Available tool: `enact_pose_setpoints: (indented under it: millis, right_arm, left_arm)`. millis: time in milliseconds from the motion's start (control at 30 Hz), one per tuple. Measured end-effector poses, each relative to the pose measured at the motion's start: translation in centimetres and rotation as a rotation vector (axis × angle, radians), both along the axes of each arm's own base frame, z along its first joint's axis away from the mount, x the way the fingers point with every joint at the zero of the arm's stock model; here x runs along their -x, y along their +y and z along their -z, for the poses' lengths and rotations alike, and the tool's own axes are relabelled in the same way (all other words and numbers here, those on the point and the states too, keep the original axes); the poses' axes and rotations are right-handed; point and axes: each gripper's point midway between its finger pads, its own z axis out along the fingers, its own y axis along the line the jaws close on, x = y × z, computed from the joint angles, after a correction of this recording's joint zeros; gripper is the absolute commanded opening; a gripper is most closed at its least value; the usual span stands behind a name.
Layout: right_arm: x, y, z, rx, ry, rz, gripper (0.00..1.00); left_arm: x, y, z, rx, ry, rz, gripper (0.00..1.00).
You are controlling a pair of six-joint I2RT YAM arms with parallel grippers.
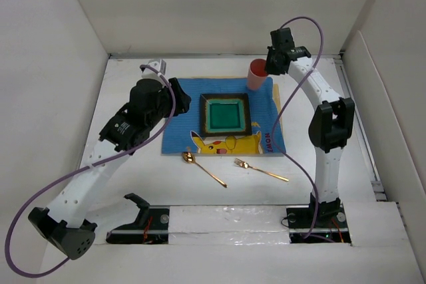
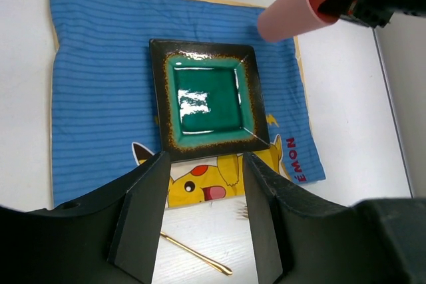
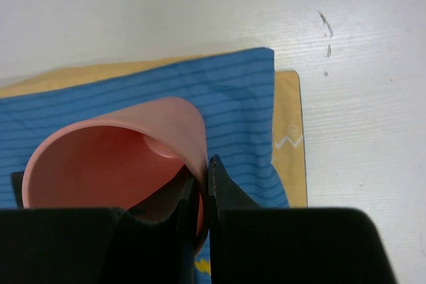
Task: Set the dinner table for one person
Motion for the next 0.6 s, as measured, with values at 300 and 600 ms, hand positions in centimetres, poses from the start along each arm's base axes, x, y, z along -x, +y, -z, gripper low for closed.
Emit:
enact_pose_setpoints:
  millis: [300, 600]
  right_arm:
    - [1.8, -2.1, 4.7, 0.061, 0.115, 0.044, 0.00]
    - [2.0, -3.6, 5.4, 0.092, 0.126, 0.088, 0.10]
  left_arm:
    - [-0.3, -0.3, 1.0, -0.001, 0.007, 0.005, 0.44]
    - [-0.3, -0.3, 1.5, 0.001, 0.015, 0.002, 0.44]
